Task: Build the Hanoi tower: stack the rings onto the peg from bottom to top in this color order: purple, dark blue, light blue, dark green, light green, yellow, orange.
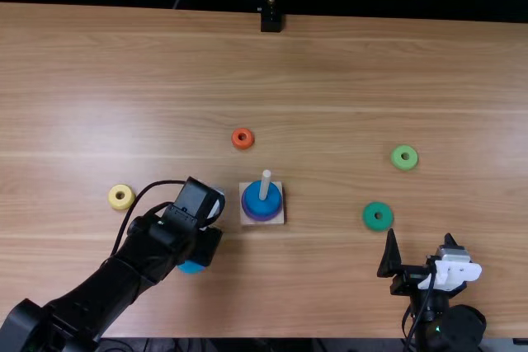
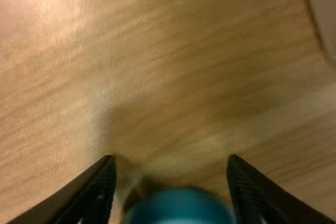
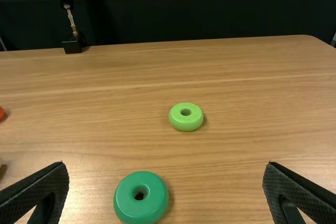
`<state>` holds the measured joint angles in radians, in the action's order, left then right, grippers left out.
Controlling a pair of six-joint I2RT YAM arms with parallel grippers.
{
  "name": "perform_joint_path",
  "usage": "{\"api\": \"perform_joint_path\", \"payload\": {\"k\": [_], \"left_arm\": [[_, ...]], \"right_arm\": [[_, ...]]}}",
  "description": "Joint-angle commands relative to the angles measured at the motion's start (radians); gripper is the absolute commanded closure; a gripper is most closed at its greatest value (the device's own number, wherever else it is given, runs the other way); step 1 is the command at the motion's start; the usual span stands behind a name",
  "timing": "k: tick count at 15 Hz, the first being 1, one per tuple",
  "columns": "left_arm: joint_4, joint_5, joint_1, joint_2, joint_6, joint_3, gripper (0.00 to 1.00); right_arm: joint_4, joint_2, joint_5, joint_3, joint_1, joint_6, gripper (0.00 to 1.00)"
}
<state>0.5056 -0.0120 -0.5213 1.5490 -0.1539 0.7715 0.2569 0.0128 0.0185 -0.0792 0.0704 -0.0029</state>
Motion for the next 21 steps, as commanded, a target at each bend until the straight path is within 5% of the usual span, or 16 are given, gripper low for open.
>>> {"api": "perform_joint_path", "payload": {"k": [1, 21], "left_arm": [[0.058, 0.014, 0.02, -0.001, 0.003, 0.002, 0.0], [0.205, 0.021, 0.024, -0.082, 0.007, -0.014, 0.0]], "right_arm": [[0.072, -0.013, 0.004, 0.062, 0.009, -0.005, 0.0], [0.07, -0.013, 0.004, 0.062, 0.009, -0.005, 0.0]]}}
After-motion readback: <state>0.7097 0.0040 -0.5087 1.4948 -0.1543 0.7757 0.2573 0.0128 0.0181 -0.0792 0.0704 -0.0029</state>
